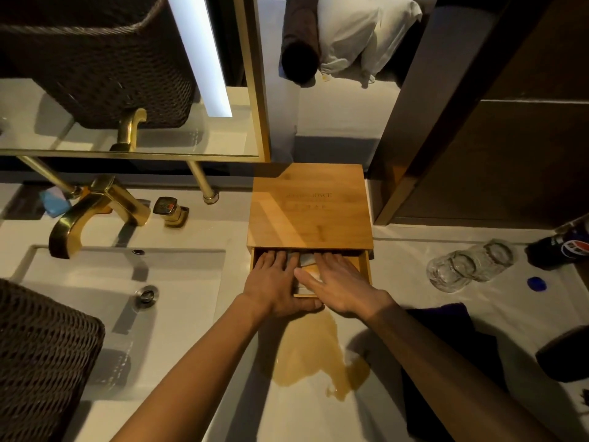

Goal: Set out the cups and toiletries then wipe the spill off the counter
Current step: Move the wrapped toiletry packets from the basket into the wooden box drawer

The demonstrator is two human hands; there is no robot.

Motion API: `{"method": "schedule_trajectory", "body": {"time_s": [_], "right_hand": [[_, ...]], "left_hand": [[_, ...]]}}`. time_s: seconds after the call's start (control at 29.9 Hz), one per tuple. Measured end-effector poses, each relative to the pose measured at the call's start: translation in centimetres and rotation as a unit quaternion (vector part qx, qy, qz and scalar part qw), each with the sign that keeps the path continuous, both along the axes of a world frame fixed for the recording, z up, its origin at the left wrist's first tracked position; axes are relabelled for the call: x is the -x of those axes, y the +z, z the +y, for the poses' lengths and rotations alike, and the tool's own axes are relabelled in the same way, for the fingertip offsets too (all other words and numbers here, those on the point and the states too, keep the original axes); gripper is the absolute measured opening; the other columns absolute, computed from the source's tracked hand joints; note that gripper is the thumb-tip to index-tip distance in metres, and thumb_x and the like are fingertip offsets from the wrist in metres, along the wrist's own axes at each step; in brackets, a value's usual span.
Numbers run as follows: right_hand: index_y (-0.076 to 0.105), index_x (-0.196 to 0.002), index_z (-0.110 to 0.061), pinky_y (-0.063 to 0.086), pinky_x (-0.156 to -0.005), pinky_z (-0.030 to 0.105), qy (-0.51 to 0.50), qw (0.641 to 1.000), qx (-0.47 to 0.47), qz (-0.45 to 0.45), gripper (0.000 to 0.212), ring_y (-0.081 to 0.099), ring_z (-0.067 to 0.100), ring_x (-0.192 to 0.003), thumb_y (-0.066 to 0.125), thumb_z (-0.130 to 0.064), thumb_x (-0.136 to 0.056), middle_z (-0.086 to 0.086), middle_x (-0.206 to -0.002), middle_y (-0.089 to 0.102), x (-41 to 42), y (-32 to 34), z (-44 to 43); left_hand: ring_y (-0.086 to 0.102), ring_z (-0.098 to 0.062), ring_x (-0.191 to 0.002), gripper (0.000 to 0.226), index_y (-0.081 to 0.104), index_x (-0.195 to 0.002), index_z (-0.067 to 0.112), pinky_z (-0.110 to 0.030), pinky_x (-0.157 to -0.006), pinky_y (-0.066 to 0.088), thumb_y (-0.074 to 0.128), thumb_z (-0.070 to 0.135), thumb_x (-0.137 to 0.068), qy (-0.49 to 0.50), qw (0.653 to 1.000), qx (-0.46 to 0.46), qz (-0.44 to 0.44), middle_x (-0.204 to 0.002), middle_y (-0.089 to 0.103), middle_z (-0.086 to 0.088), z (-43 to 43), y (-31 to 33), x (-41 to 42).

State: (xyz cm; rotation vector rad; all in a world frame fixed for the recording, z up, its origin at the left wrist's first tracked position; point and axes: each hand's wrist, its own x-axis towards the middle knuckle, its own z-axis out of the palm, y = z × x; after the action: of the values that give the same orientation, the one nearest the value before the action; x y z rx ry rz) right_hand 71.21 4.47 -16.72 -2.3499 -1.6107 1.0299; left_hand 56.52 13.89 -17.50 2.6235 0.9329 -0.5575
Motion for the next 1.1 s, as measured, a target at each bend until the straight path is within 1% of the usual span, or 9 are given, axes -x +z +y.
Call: {"method": "schedule_trajectory", "body": {"time_s": [0.1, 0.17, 0.23, 0.4, 0.6, 0.67, 0.8, 0.97, 1.1], "right_hand": [[0.018, -0.159, -0.028, 0.018, -0.123, 0.045, 0.004, 1.000, -0.017, -0.023, 0.094, 0.025, 0.023, -0.149, 0.011, -0.087, -0.085, 0.004, -0.163, 0.027, -0.2, -0.1, 0.2], [0.012, -0.160, -0.032, 0.011, -0.123, 0.041, 0.014, 0.999, -0.030, -0.031, 0.101, 0.015, 0.019, -0.153, 0.005, -0.093, -0.080, -0.001, -0.168, 0.017, 0.2, -0.7, -0.8], [0.010, -0.160, -0.032, 0.004, -0.120, 0.037, 0.021, 0.999, -0.009, -0.030, 0.108, 0.005, 0.014, -0.155, 0.003, -0.098, -0.074, -0.006, -0.170, 0.006, 0.9, -1.8, -2.4], [0.016, -0.159, -0.030, 0.008, -0.118, 0.037, 0.017, 0.998, 0.043, -0.038, 0.116, 0.009, 0.015, -0.155, 0.001, -0.101, -0.069, -0.006, -0.169, 0.011, 1.5, -3.4, -3.2], [0.004, -0.161, -0.031, -0.002, -0.120, 0.039, 0.019, 0.998, 0.062, 0.011, 0.115, -0.008, 0.013, -0.155, 0.001, -0.101, -0.069, -0.008, -0.169, -0.008, 0.4, -1.5, -1.5], [0.010, -0.161, -0.029, 0.005, -0.123, 0.041, 0.032, 0.999, 0.043, -0.007, 0.111, -0.002, 0.016, -0.156, 0.003, -0.097, -0.074, -0.005, -0.170, 0.000, 0.4, -0.7, -1.5], [0.041, -0.149, -0.028, 0.035, -0.115, 0.039, 0.003, 0.995, -0.085, -0.044, 0.091, 0.035, 0.016, -0.143, 0.012, -0.087, -0.085, -0.004, -0.156, 0.038, 0.4, 0.4, -1.9], [0.034, -0.153, -0.026, 0.032, -0.118, 0.039, 0.026, 0.991, -0.114, -0.061, 0.076, 0.034, 0.013, -0.142, 0.026, -0.075, -0.096, -0.003, -0.154, 0.038, -0.2, 0.8, -1.7], [0.046, -0.142, -0.029, 0.040, -0.104, 0.026, 0.001, 0.979, -0.201, -0.038, 0.062, 0.048, 0.008, -0.130, 0.032, -0.070, -0.098, -0.006, -0.141, 0.054, 0.2, 0.5, -2.0]], "left_hand": [[-0.005, -0.033, -0.159, 0.113, -0.003, -0.164, 0.015, -0.045, -0.128, -0.002, 0.040, 0.084, -0.085, 0.003, 1.000, -0.014, 0.006, -0.172, -0.002, -0.013, -0.9, 0.8, -0.1], [-0.008, -0.032, -0.158, 0.099, 0.000, -0.163, 0.014, -0.044, -0.127, -0.005, 0.035, 0.074, -0.094, -0.008, 0.999, -0.031, -0.018, -0.172, -0.005, -0.014, -2.5, 1.1, 1.1], [0.000, -0.032, -0.159, 0.091, 0.006, -0.163, 0.014, -0.043, -0.127, -0.002, 0.034, 0.069, -0.097, -0.015, 0.999, -0.019, -0.035, -0.172, 0.002, -0.014, -4.3, 1.3, 2.7], [0.014, -0.032, -0.157, 0.094, 0.009, -0.163, 0.013, -0.045, -0.129, 0.013, 0.040, 0.070, -0.095, -0.014, 0.999, 0.034, 0.017, -0.171, 0.009, -0.015, -3.8, 1.3, 2.7], [-0.005, -0.029, -0.159, 0.103, -0.003, -0.163, 0.016, -0.046, -0.129, 0.005, 0.041, 0.075, -0.092, 0.008, 0.995, 0.069, 0.068, -0.172, -0.008, -0.009, -1.3, 1.0, 0.7], [-0.002, -0.030, -0.159, 0.102, 0.001, -0.164, 0.015, -0.046, -0.129, 0.007, 0.042, 0.075, -0.092, 0.013, 0.997, 0.055, 0.056, -0.172, -0.004, -0.010, -1.3, 0.9, 0.7], [0.008, -0.033, -0.158, 0.097, 0.016, -0.162, 0.016, -0.046, -0.128, 0.013, 0.040, 0.077, -0.090, -0.005, 0.999, -0.010, -0.031, -0.171, 0.010, -0.012, -1.8, 0.8, 1.0], [0.011, -0.029, -0.158, 0.107, 0.014, -0.163, 0.016, -0.048, -0.129, 0.011, 0.038, 0.084, -0.085, -0.035, 0.997, -0.049, -0.040, -0.170, 0.017, -0.008, -0.8, 0.9, 0.2], [0.025, -0.030, -0.153, 0.093, 0.031, -0.156, 0.021, -0.046, -0.127, 0.020, 0.036, 0.082, -0.085, -0.038, 0.995, -0.055, -0.078, -0.159, 0.040, -0.007, -1.3, 0.3, 0.6]]}}
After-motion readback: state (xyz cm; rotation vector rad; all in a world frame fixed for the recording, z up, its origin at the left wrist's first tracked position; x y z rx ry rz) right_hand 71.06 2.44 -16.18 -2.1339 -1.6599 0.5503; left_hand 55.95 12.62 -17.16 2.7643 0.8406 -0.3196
